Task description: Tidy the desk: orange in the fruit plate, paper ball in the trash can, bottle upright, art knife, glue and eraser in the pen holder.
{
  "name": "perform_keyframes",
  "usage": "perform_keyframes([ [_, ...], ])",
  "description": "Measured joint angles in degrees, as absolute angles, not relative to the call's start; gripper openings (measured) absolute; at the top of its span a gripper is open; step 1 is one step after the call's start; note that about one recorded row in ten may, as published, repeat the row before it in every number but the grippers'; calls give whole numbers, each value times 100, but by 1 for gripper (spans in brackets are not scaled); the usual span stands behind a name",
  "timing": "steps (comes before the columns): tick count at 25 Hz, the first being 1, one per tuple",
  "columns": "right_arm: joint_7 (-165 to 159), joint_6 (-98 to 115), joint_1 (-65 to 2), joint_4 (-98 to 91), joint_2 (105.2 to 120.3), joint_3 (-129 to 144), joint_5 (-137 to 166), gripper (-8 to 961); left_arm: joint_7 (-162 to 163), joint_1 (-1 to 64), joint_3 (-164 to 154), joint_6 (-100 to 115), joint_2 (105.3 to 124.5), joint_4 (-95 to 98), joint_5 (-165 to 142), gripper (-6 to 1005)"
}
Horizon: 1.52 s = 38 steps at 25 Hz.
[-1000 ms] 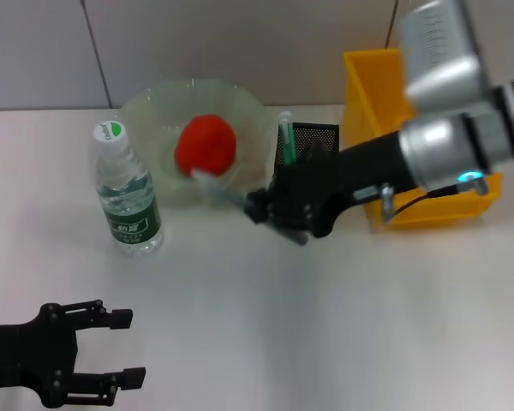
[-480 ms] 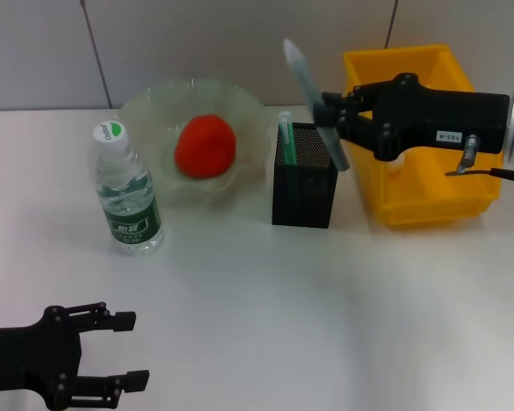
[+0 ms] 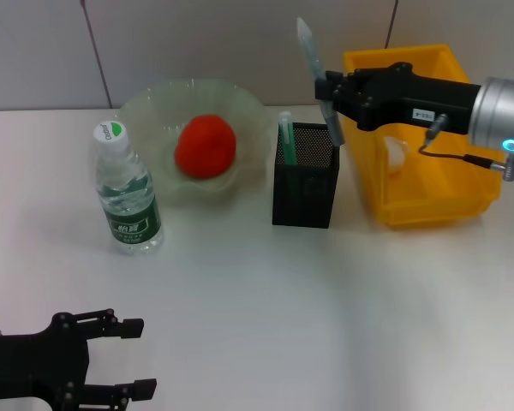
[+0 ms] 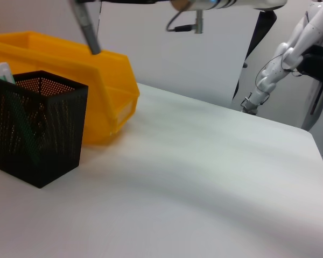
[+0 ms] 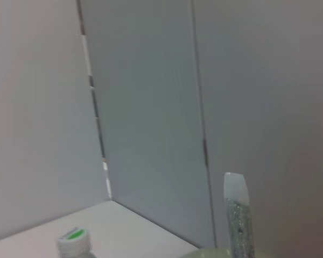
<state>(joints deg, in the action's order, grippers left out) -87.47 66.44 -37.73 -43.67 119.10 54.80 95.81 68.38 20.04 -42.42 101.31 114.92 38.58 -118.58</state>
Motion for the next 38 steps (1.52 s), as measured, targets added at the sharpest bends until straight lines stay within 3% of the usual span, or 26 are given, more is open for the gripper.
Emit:
perform_keyframes([
  [14, -8475, 5497, -4223, -3621, 11941, 6027, 9510, 121, 6829, 1987, -4245, 10175, 11508, 3858, -11856, 825],
  [33, -8422, 5451, -4164, -3604, 11927, 6020, 9536, 183, 6833, 2011, -4201, 10249, 11491, 3872, -11856, 825],
  [38, -8411, 5501, -4095, -3685, 11926, 5966, 9414, 404, 6830, 2017, -4201, 10250, 11487, 3864, -11855, 825],
])
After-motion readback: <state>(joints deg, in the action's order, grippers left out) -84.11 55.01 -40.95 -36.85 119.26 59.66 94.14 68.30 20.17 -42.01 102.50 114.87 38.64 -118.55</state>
